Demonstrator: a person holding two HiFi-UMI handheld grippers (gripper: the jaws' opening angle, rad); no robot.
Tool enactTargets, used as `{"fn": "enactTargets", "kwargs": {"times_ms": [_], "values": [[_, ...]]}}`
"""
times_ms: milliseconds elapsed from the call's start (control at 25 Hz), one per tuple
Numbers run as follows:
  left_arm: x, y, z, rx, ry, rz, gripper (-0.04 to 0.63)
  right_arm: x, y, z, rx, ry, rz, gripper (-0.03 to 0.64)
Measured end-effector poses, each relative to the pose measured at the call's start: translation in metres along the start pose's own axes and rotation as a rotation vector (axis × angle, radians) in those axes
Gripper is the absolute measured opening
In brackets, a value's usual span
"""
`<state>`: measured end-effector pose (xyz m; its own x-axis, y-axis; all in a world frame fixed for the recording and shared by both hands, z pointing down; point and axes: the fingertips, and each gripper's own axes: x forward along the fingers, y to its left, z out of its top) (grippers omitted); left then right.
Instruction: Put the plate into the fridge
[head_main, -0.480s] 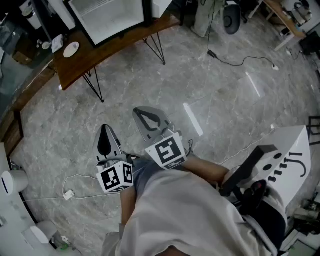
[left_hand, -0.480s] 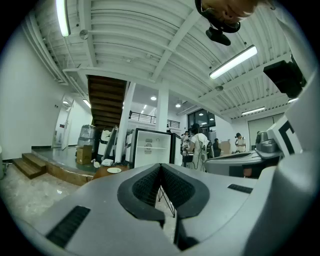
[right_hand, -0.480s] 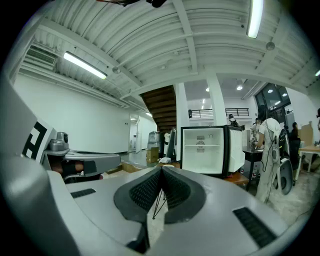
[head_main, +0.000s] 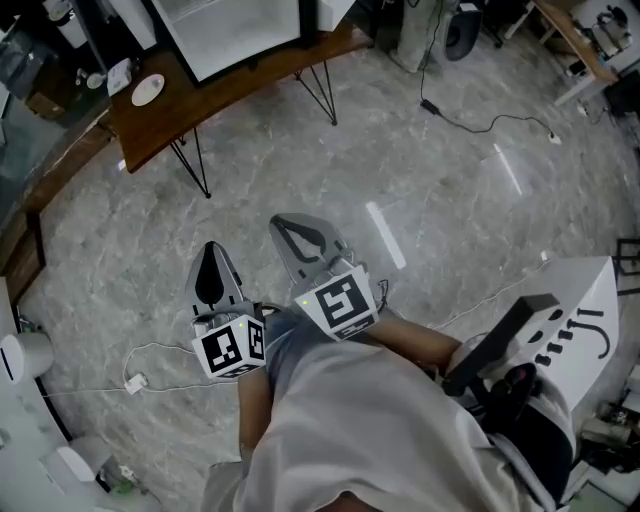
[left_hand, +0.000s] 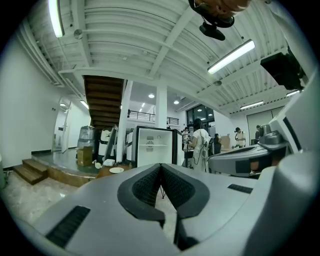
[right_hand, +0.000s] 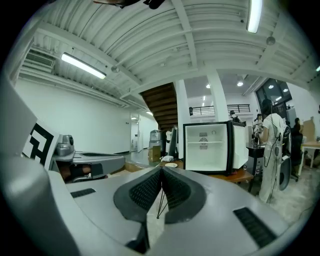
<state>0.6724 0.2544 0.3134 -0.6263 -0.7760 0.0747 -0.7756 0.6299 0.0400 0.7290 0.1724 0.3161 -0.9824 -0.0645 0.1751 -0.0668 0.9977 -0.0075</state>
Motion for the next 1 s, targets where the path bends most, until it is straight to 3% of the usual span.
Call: {"fn": "enactTargets", "kwargs": {"times_ms": [240, 560, 760, 1000], "values": [[-0.002, 0.054, -0.002, -0.008, -0.006, 0.018, 0.018, 0.031, 0.027, 0.004, 0.029, -0.032, -0.042, 0.018], [-0.025, 0.188, 0.012, -0.004, -0.001, 0.053, 0.018, 0.111, 0.119, 0.048, -0.019, -0.14, -0.075, 0.018], [-0.045, 0.266, 0.019, -0.027, -0.002, 0.058, 0.018, 0.156, 0.18, 0.048, -0.039, -0.103, -0.072, 0.018], [-0.047, 0.337, 0.008, -0.064, 0.026, 0.082, 0.018, 0.212, 0.217, 0.039, -0.019, -0.049, -0.076, 0.018]]}}
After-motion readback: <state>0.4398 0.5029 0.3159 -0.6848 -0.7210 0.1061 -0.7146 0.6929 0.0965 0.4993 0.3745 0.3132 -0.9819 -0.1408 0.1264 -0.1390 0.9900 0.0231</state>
